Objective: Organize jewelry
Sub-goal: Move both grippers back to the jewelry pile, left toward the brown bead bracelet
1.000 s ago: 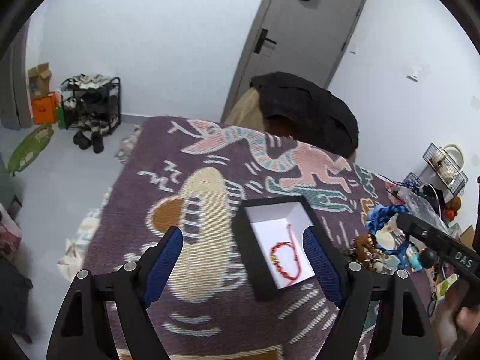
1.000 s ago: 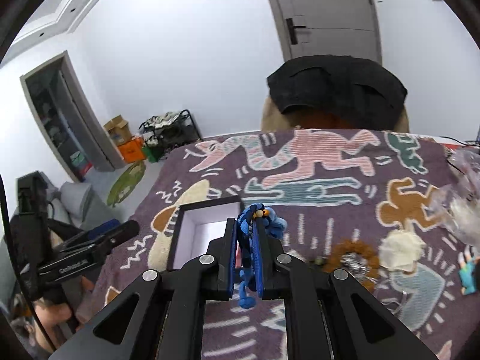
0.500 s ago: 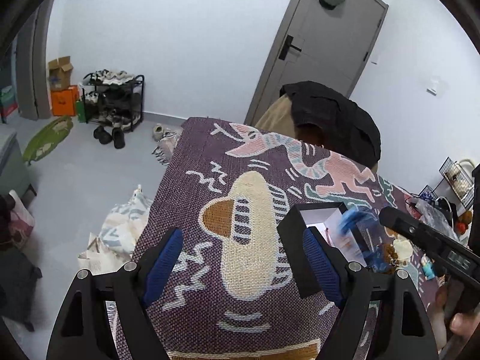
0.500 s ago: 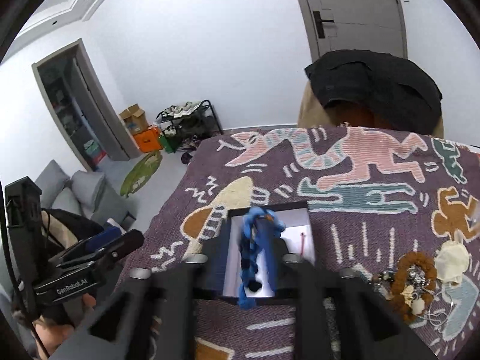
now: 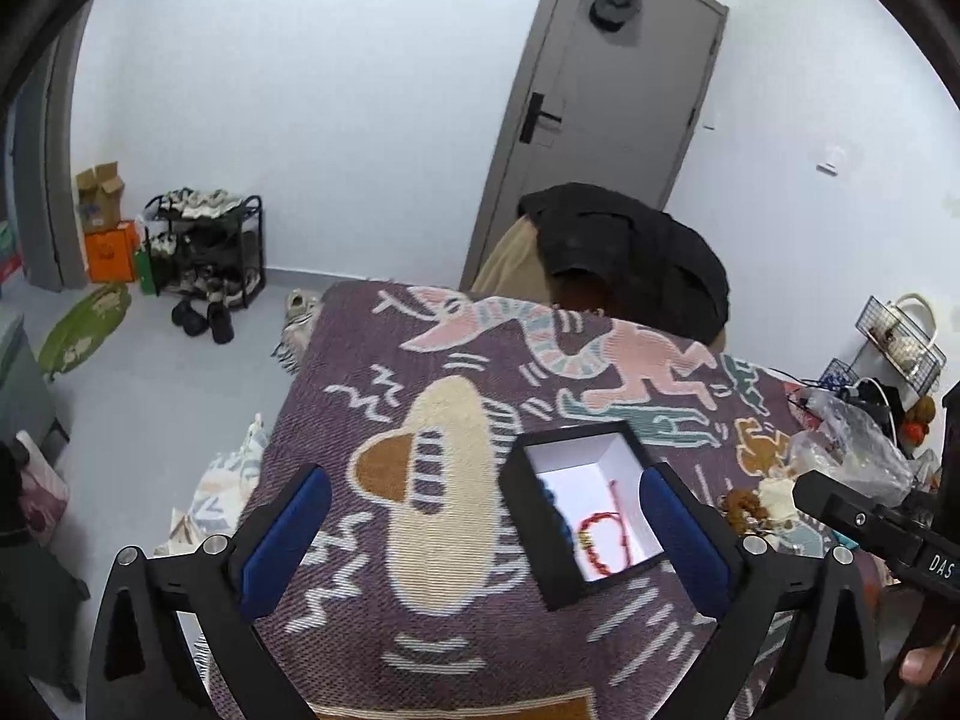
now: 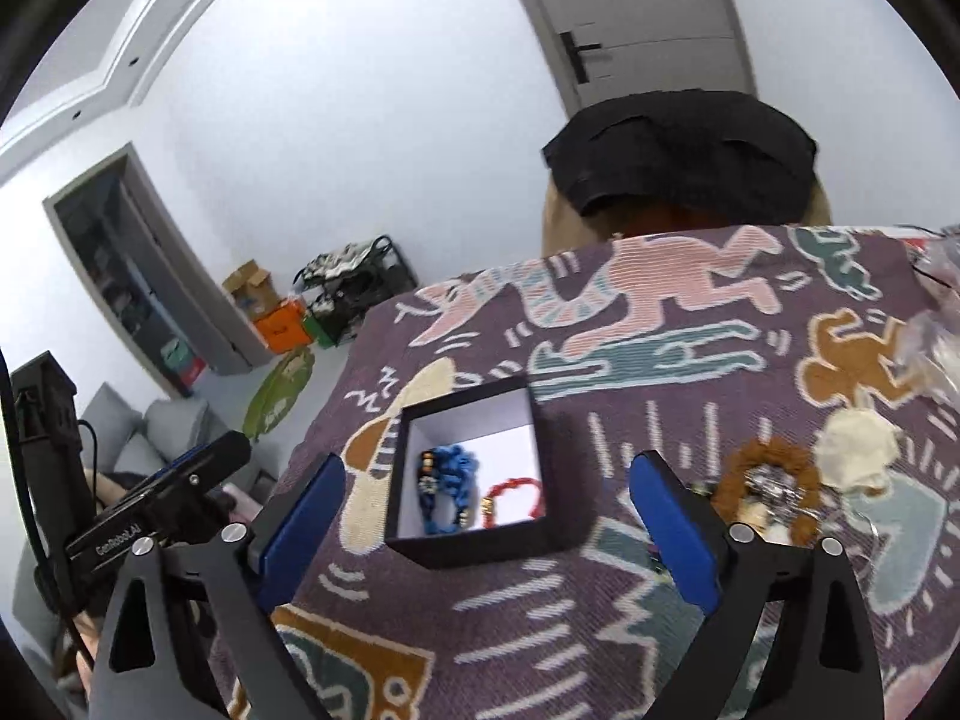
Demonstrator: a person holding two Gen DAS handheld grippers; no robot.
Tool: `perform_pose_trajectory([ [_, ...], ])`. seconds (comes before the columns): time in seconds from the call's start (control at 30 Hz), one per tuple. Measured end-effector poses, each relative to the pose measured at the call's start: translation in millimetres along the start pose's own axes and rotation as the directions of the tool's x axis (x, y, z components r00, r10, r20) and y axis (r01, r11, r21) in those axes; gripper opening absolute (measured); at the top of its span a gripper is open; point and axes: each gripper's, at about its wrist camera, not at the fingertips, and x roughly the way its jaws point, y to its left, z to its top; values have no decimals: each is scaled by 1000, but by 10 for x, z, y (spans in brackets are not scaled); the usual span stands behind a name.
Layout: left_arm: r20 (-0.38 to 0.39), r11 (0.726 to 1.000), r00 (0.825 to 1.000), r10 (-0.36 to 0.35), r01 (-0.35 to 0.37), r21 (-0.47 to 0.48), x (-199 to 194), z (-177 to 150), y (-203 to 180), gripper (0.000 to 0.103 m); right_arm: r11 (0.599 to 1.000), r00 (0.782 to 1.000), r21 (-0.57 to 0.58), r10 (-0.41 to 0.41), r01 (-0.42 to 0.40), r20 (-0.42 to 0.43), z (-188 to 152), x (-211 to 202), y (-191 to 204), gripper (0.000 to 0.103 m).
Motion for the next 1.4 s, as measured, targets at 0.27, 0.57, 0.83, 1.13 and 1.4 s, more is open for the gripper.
perform_pose_trajectory([
  [0.27, 12, 997, 998, -68, 68, 37, -88, -24, -338, 103, 998, 998, 41, -51, 49, 44, -111, -292, -251, 103],
  [0.57, -25, 988, 990, -136, 137, 65, -57, -95, -668, 103, 995, 995, 66, -84, 80, 52, -290, -525, -577, 103],
  [0.83, -55, 976, 982, -181, 186, 110, 14, -203, -1014, 103, 988, 988, 90, -134, 128, 71, -446, -765, -856, 103],
  [1.13, -96, 961, 974, -205, 219, 167, 123, -324, -1353, 99, 982, 986, 128, -149, 139, 71, -603, -895, -1121, 103],
  [1.4, -185, 952, 960, -211, 245, 184, 374, -436, -1660, 82, 974, 984, 173, -163, 148, 75, -696, -1048, -1454, 103],
])
